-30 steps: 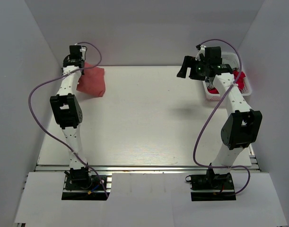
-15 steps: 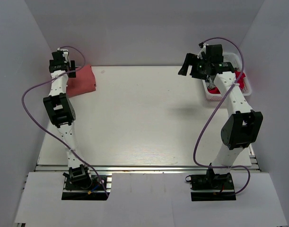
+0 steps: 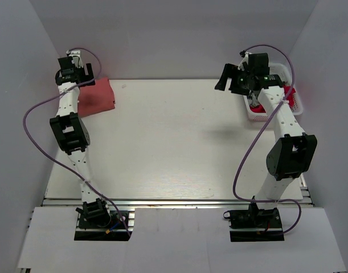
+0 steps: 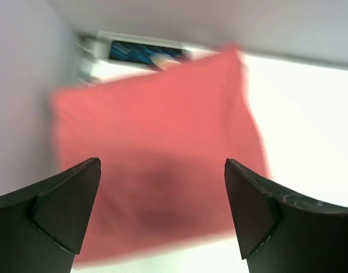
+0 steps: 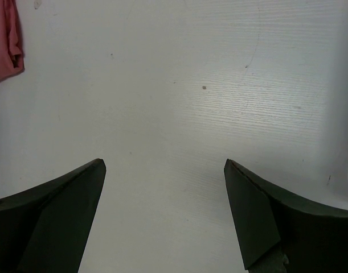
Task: Fold and stack the t-shirts
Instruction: Put the neatly folded tshirt into the corner of the board with the left arm
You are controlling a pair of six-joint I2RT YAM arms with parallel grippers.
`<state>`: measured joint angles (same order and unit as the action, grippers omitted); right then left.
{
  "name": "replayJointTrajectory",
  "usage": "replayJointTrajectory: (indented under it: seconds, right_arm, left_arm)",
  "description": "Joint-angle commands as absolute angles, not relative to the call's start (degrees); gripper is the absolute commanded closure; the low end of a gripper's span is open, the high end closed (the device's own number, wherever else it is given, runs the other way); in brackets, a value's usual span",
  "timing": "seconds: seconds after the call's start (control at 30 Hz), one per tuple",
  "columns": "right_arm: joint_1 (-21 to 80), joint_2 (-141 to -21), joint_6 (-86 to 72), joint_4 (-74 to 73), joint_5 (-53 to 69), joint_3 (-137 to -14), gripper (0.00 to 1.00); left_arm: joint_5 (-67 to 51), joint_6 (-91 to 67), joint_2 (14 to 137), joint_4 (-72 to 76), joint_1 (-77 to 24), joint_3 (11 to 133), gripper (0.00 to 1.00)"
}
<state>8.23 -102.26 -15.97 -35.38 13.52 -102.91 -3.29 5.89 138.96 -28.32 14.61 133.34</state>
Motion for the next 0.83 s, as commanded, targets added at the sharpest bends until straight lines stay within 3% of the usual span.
replayJointTrajectory:
  seconds: [0.0, 0.13, 0.33, 0.53, 0.8]
  right_arm:
    - [8.00, -97.75, -16.43, -30.16, 13.80, -99.51, 0.10]
    - [7.82, -93.78, -18.37, -19.54, 14.93, -85.65, 0.10]
    - [7.82, -91.49, -21.62, -8.53, 20.30, -75.86, 0.10]
    - [7.91, -93.16, -23.64, -3.70, 28.20, -72.43, 0.10]
    - [8.09, -92.47, -23.38, -0.71, 27.15, -67.86, 0.10]
  left_arm:
    - [-13.69, -0.41, 126.41, -32.43, 12.14, 125.98, 0.00]
    - [-13.28, -4.91, 109.63, -23.66, 7.13, 98.61, 0.00]
    - [-6.95, -12.47, 87.21, -20.48, -3.50, 75.28, 0.00]
    - [2.45, -18.18, 74.98, -26.36, -10.19, 65.32, 0.00]
    - [6.67, -19.51, 69.88, -29.53, -12.92, 65.30, 0.00]
